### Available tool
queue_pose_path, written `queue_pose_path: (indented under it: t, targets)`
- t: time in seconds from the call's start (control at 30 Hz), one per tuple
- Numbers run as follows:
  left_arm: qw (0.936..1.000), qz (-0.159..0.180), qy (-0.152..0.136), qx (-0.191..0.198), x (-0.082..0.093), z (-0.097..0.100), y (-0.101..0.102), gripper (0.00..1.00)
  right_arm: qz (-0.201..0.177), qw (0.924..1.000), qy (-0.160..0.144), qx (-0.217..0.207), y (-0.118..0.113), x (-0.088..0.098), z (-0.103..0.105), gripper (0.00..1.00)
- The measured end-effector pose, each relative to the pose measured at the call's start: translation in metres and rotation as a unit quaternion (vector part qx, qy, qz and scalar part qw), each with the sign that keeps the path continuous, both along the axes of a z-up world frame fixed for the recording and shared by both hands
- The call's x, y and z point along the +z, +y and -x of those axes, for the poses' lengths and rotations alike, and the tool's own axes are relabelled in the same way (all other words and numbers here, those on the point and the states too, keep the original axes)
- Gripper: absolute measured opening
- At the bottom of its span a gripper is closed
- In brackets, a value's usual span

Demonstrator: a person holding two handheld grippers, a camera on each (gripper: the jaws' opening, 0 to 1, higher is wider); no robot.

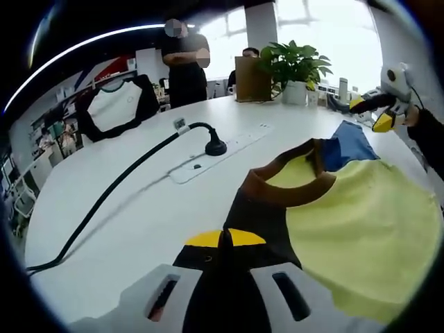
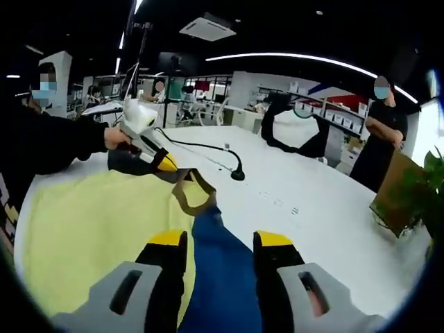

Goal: Fold the garment on the visible template until the final outline fits inside the template.

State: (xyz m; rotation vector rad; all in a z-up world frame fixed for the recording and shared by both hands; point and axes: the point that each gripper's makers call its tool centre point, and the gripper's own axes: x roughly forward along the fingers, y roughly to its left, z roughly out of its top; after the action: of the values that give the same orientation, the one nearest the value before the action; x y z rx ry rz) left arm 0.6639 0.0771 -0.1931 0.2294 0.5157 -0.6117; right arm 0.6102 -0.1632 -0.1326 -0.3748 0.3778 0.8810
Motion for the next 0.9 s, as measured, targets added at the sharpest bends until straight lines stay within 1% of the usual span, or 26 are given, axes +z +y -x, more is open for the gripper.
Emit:
queue_pose_path:
  t: [0.03, 0.1, 0.17, 0.2, 0.23, 0.27, 0.33, 0.37, 0.43, 0.57, 0.7, 0.8, 0.87, 0.9]
  targets:
    - [1.0, 0.001, 0.0, 0.0, 0.0, 0.0, 0.0, 0.01, -0.002, 1.0, 0.001, -0.002, 0.003, -0.003, -0.006, 0.37]
    - [1.0, 0.003, -0.001, 0.0, 0.0, 0.0, 0.0, 0.01, 0.004, 1.0, -0.003, 0.004, 0.009, -0.008, -0.012, 0.36]
    - [1.0, 0.006, -0.001, 0.001, 0.0, 0.0, 0.0, 0.01, 0.016, 0.9997, 0.007, 0.017, 0.018, -0.017, -0.017, 0.35]
    - [1.0, 0.007, -0.001, 0.001, 0.0, -0.001, 0.0, 0.01, 0.024, 0.9986, 0.031, 0.035, 0.024, -0.026, -0.018, 0.35]
    - [1.0, 0.007, 0.0, 0.0, 0.0, -0.003, 0.0, 0.01, 0.022, 0.9986, 0.036, 0.032, 0.027, -0.029, -0.023, 0.34]
    - [1.0, 0.008, 0.001, 0.001, 0.0, -0.004, 0.0, 0.01, 0.018, 0.9988, 0.039, 0.023, 0.029, -0.03, -0.031, 0.31]
    - [1.0, 0.007, 0.003, 0.001, 0.0, -0.004, 0.0, 0.01, 0.019, 0.9985, 0.044, 0.027, 0.032, -0.032, -0.035, 0.26]
    - [1.0, 0.007, 0.003, 0.001, 0.0, -0.003, 0.0, 0.01, 0.021, 0.9983, 0.048, 0.026, 0.032, -0.034, -0.037, 0.26]
    - [1.0, 0.008, 0.003, 0.001, 0.0, -0.003, 0.0, 0.01, 0.021, 0.9971, 0.066, 0.031, 0.035, -0.041, -0.038, 0.26]
    - [1.0, 0.009, 0.001, 0.001, 0.0, -0.002, -0.001, 0.01, 0.018, 0.9958, 0.08, 0.039, 0.04, -0.048, -0.035, 0.24]
    - [1.0, 0.004, -0.002, -0.001, 0.0, -0.001, -0.001, 0.01, 0.017, 0.9943, 0.097, 0.039, 0.04, -0.056, -0.031, 0.16]
    - [1.0, 0.004, -0.004, -0.001, -0.001, -0.003, -0.001, 0.01, 0.006, 0.9941, 0.103, 0.035, 0.036, -0.057, -0.031, 0.11]
    - [1.0, 0.004, -0.006, -0.001, -0.001, -0.003, -0.001, 0.01, -0.003, 0.9937, 0.108, 0.03, 0.033, -0.056, -0.032, 0.05]
    - [1.0, 0.002, -0.008, -0.001, -0.001, -0.003, -0.001, 0.01, -0.008, 0.9937, 0.109, 0.026, 0.031, -0.055, -0.033, 0.04]
